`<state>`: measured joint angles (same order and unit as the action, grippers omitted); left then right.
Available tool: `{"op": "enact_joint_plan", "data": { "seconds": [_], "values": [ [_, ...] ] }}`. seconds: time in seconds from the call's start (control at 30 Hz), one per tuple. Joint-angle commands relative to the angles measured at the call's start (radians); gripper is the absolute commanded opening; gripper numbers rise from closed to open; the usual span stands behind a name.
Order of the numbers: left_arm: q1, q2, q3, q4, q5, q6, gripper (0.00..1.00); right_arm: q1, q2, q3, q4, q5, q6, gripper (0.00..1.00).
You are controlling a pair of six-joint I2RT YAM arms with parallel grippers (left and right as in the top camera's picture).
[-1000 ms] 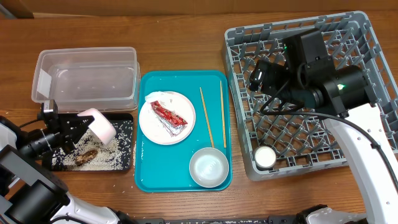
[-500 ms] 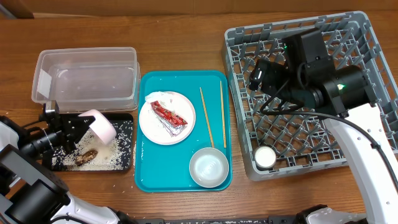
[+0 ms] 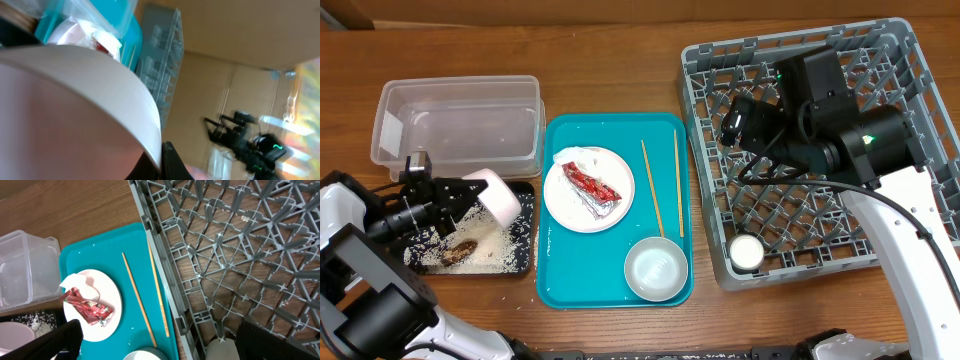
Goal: Sort waste into correct bins and load items into the dishwasher
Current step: 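Tip the plate over the black tray to dump the food, then set the emptied pink plate back on the teal tray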
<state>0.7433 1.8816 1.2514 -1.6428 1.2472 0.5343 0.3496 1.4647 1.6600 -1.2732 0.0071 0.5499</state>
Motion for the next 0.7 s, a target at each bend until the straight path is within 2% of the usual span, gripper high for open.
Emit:
{"op": "enact_joint_plan", "data": {
  "seconds": [0.0, 0.1, 0.23, 0.27, 0.3, 0.33, 0.37, 0.43, 0.53, 0.6, 0.67],
  "values": [
    [-0.085, -0.053, 0.001, -0.049, 0.068, 0.109, 0.04, 0.003, 0.002, 0.015, -0.002, 0.007, -0.005, 1.0],
    [-0.195, -0.15, 0.024, -0.047, 0.141, 0.109, 0.04, 0.003, 0.002, 0.015, -0.004, 0.007, -0.005, 1.0],
    [-0.377, -0.212, 0.111, -0.026, 0.137, 0.058, 0.04, 0.003, 0.002, 0.015, -0.003, 0.007, -0.005, 1.0],
    [-0.454, -0.222, 0.143, 0.02, 0.13, -0.006, 0.04, 0.003, 0.002, 0.015, -0.003, 0.007, -0.004, 1.0],
    [-0.569, -0.224, 0.188, 0.135, 0.089, -0.168, 0.04, 0.003, 0.002, 0.015, -0.003, 0.007, -0.004, 1.0],
    [-0.638, -0.224, 0.21, 0.232, 0.013, -0.311, 0.04, 0.003, 0.002, 0.015, -0.003, 0.007, -0.004, 1.0],
    [-0.736, -0.224, 0.235, 0.353, -0.157, -0.528, 0.04, 0.003, 0.002, 0.015, -0.004, 0.007, -0.004, 1.0],
    [-0.877, -0.224, 0.262, 0.475, -0.358, -0.731, 0.04, 0.003, 0.002, 0.015, -0.014, 0.007, -0.004, 1.0],
    [-1.055, -0.224, 0.272, 0.629, -0.525, -0.923, 0.04, 0.003, 0.002, 0.015, -0.029, 0.007, -0.004, 1.0],
    [-1.119, -0.224, 0.272, 0.605, -0.648, -0.982, 0.04, 0.003, 0.002, 0.015, -0.03, 0.007, -0.004, 1.0],
    [-1.188, -0.224, 0.272, 0.47, -0.89, -1.069, 0.04, 0.003, 0.002, 0.015, -0.03, 0.007, -0.004, 1.0]
  ]
}}
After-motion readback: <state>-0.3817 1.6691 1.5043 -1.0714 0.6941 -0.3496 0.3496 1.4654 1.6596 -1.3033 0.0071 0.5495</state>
